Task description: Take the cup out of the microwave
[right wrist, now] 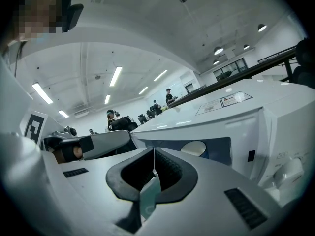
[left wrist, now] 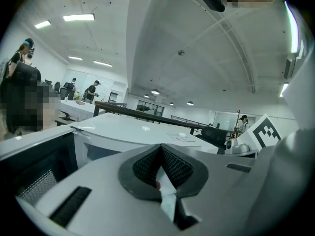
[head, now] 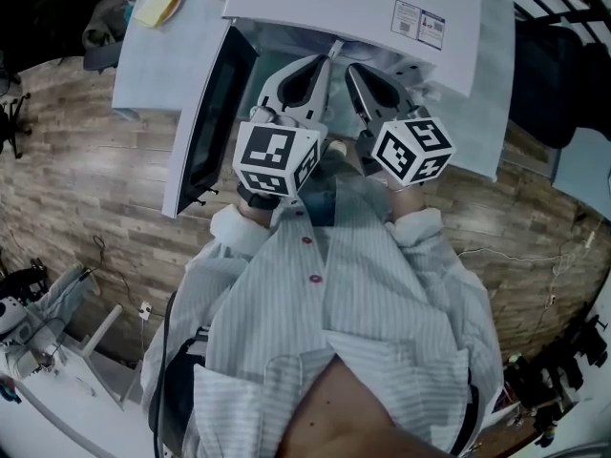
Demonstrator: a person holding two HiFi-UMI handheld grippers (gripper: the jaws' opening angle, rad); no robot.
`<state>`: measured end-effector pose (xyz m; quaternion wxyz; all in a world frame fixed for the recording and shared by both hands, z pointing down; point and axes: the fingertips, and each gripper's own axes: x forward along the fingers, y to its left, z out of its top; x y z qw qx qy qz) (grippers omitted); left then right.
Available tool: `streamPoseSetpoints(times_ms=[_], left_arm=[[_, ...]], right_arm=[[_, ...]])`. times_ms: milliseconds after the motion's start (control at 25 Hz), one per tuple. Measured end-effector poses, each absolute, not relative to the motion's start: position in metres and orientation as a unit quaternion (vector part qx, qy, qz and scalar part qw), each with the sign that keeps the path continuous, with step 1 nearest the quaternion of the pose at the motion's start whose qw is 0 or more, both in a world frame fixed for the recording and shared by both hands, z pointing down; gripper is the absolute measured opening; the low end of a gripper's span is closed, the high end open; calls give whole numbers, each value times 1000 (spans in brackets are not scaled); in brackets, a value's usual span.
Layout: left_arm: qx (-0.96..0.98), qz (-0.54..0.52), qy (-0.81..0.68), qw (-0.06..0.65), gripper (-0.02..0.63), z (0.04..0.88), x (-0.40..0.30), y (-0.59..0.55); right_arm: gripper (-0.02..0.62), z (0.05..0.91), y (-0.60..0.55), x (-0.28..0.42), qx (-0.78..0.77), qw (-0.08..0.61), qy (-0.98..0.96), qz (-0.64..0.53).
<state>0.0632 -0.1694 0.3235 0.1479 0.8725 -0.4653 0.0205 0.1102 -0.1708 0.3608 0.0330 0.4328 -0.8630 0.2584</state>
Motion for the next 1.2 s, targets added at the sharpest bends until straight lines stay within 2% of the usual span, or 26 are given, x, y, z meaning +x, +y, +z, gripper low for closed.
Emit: streamPoseSetpoints(times_ms=[1200], left_arm=[[880, 59, -440, 171, 9, 410, 57, -191]], right_arm=[[35, 444, -191, 101, 486, 27, -822, 294]])
